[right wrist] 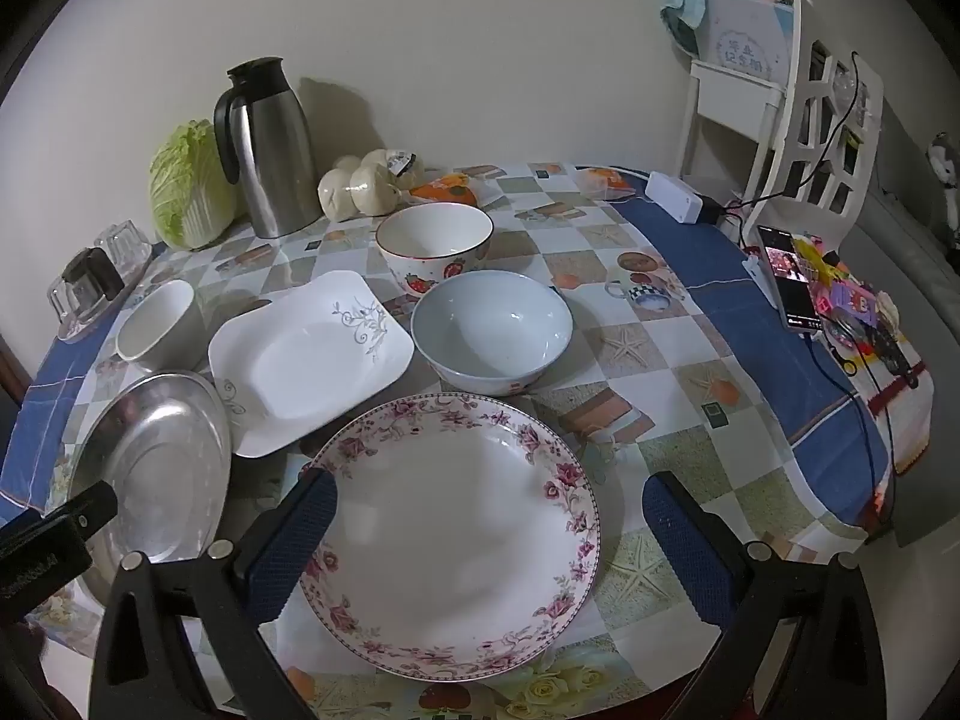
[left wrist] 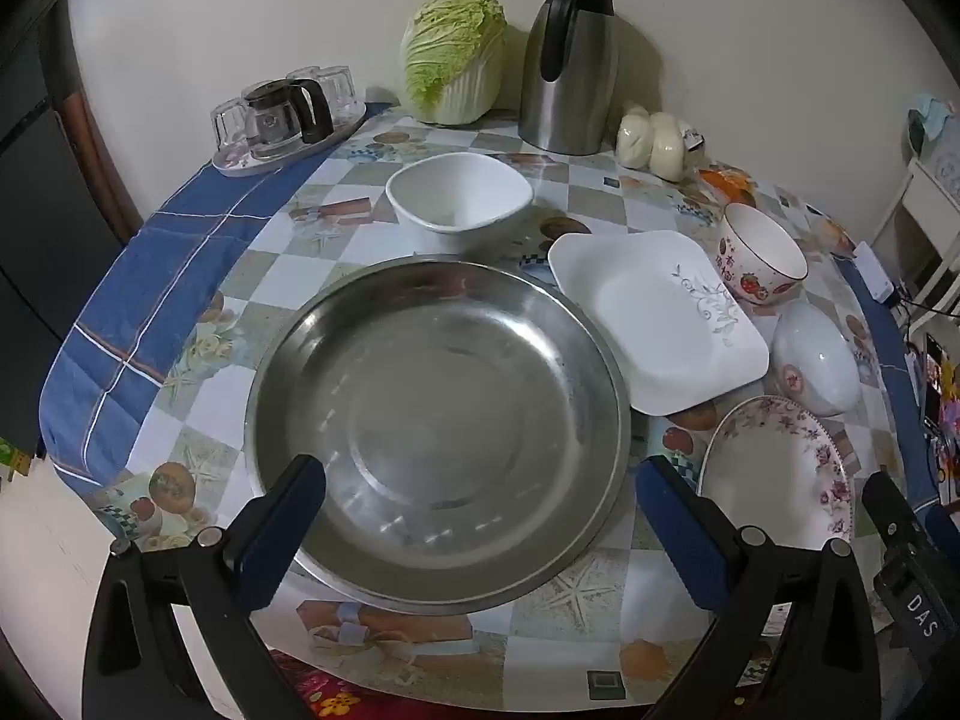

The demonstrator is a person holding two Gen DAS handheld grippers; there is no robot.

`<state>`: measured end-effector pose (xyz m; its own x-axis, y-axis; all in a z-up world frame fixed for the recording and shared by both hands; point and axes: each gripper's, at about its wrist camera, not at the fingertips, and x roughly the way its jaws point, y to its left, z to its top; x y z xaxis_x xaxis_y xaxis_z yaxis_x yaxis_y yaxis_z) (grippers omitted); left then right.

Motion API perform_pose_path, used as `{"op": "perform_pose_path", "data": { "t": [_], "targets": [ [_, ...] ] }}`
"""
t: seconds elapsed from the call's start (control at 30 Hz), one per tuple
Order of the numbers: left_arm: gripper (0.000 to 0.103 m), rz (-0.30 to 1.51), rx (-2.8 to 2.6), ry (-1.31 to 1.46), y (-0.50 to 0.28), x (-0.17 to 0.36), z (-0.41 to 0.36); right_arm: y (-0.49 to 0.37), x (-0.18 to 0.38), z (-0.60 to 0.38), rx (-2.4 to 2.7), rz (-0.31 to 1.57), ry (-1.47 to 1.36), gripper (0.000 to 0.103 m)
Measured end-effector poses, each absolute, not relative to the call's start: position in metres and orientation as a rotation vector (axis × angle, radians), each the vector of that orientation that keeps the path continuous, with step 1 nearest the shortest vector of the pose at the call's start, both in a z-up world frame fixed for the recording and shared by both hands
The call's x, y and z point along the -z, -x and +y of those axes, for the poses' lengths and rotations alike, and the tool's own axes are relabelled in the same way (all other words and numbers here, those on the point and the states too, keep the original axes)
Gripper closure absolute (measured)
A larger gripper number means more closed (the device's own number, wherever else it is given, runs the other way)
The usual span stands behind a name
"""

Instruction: Organize plates and bowls

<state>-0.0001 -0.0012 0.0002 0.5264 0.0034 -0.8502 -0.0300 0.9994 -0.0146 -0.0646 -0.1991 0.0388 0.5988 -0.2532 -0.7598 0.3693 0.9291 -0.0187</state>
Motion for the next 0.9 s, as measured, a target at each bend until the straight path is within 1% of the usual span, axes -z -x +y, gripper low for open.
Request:
{"op": "perform_pose_path", "data": {
  "t": [0.13,0.3,0.53,0.9],
  "targets": [
    [0.0,1.012,-0.023,0.035,-0.003,0.001,-0.007,0.064,-0.038,-0.199,0.361,0.863,-0.147,0.0],
    [0.0,1.015,0.018,0.117,0.003,-0.002,0.004,0.064,-0.038,-0.2,0.362,0.862,-0.147,0.0],
    [0.0,1.011,0.022,0.14,0.002,-0.002,0.008,0.064,-0.036,-0.2,0.361,0.864,-0.149,0.0],
    [0.0,0.966,0.03,0.08,0.008,-0.012,-0.001,0.065,-0.038,-0.201,0.362,0.865,-0.15,0.0]
  ]
}}
